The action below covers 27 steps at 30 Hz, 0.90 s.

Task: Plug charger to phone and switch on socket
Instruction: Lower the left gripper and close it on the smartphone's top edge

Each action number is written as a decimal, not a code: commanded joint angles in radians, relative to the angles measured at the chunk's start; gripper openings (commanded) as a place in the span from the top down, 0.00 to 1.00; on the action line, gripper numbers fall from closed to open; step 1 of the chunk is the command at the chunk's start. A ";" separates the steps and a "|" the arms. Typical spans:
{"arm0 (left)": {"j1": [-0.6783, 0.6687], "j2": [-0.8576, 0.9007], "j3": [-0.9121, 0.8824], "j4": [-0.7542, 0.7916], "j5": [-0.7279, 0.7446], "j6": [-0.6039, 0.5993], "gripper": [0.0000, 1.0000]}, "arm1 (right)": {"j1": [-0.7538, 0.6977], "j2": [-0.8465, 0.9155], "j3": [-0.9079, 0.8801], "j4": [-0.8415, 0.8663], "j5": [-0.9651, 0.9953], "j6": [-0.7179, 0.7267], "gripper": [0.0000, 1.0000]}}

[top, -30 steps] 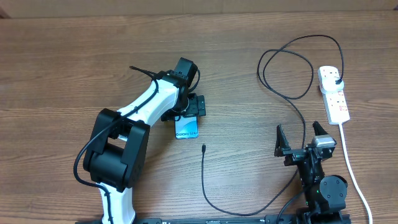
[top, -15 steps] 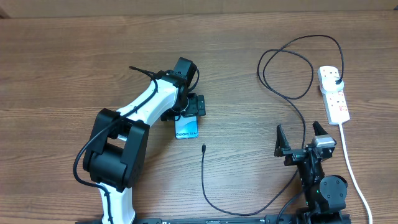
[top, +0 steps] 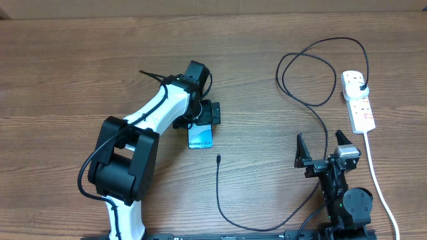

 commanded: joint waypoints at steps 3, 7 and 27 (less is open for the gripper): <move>-0.012 0.140 -0.082 0.024 0.184 0.082 0.00 | 0.005 -0.010 -0.011 0.002 0.010 0.004 0.00; -0.012 0.140 -0.082 0.026 0.182 0.077 0.00 | 0.005 -0.010 -0.011 0.002 0.010 0.004 0.00; -0.057 0.140 -0.082 0.004 0.023 -0.064 0.00 | 0.005 -0.010 -0.011 0.002 0.010 0.004 0.00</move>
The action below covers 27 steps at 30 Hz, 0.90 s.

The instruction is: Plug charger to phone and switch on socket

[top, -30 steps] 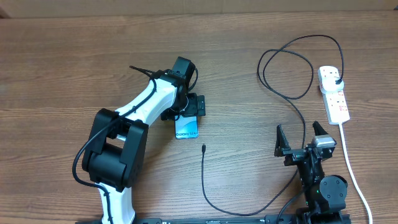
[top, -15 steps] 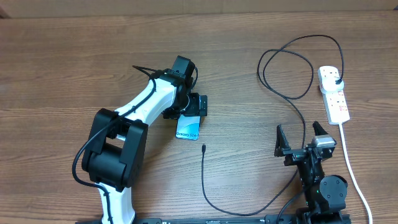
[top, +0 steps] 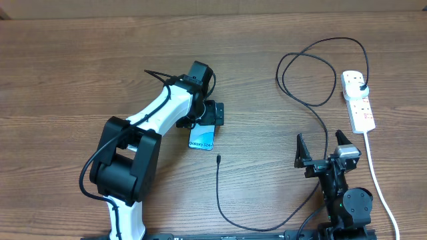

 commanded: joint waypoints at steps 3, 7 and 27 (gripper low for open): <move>-0.039 0.140 -0.084 -0.020 -0.001 -0.102 0.00 | 0.005 -0.010 -0.011 0.002 0.010 0.003 0.00; -0.043 0.140 -0.084 -0.036 -0.041 -0.152 0.00 | 0.005 -0.010 -0.011 0.002 0.010 0.003 0.00; -0.160 0.140 -0.013 -0.154 -0.276 -0.311 0.09 | 0.005 -0.010 -0.011 0.002 0.010 0.003 0.00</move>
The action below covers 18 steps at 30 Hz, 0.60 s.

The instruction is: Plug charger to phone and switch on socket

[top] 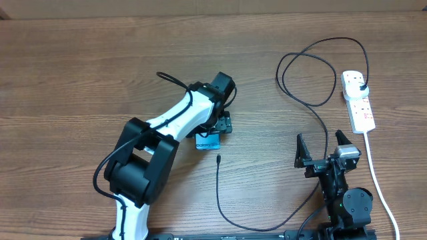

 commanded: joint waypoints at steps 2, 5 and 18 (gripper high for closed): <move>-0.013 0.108 -0.057 -0.036 -0.066 -0.063 0.09 | 0.005 -0.010 -0.011 0.003 0.010 0.003 0.00; 0.000 0.108 -0.057 -0.045 -0.071 -0.091 0.08 | 0.005 -0.010 -0.011 0.003 0.010 0.003 0.00; 0.082 0.108 -0.058 -0.068 -0.065 -0.151 0.06 | 0.005 -0.010 -0.011 0.003 0.010 0.003 0.00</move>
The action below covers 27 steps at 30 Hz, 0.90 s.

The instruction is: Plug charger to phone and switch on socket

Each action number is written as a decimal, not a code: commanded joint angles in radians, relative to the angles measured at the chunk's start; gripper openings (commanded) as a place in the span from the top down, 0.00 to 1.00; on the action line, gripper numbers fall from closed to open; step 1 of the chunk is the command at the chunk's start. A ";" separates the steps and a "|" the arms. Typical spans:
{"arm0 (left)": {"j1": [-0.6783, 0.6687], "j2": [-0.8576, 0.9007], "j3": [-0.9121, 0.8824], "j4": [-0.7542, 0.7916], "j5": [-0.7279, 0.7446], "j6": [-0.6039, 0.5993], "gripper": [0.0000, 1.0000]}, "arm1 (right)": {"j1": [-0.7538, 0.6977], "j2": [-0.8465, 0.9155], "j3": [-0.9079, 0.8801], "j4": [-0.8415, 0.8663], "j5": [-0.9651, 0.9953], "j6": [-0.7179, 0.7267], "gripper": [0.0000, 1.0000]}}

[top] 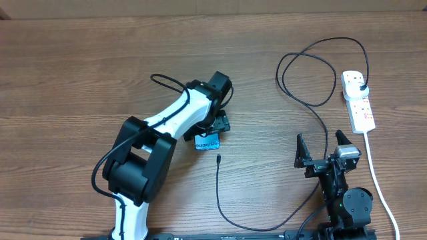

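Observation:
The phone (pixel 207 141), small with a blue lit screen, lies on the wooden table just above the charger cable's free tip (pixel 219 159). My left gripper (pixel 215 128) is down over the phone's far end, and its fingers appear shut on that end. The black cable (pixel 220 193) runs from the tip toward the front edge, then right and up in loops to a plug in the white power strip (pixel 359 110) at the right. My right gripper (pixel 323 150) stands open at the front right, holding nothing.
The power strip's white lead (pixel 377 180) runs down the right side to the front edge. Cable loops (pixel 307 73) lie at the back right. The left arm's white and black body (pixel 143 167) covers the front left.
My left gripper and wrist have shifted a little to the left and turned slightly. The phone stays almost in place above the cable tip. The right arm has not moved.
My left gripper was on the phone left of the cable tip. It then stood slightly further right with the phone, then further right again, close above the tip. Now it holds there. The right gripper stayed open throughout.

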 commanded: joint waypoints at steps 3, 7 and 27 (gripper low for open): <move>0.053 0.105 -0.064 -0.013 -0.088 -0.031 0.00 | 0.005 -0.010 -0.011 0.002 0.010 0.004 0.00; 0.053 0.105 -0.064 0.022 -0.087 0.009 0.00 | 0.005 -0.010 -0.011 0.002 0.010 0.004 0.00; 0.087 0.105 -0.064 0.148 -0.031 0.055 0.00 | 0.005 -0.010 -0.011 0.002 0.010 0.004 0.00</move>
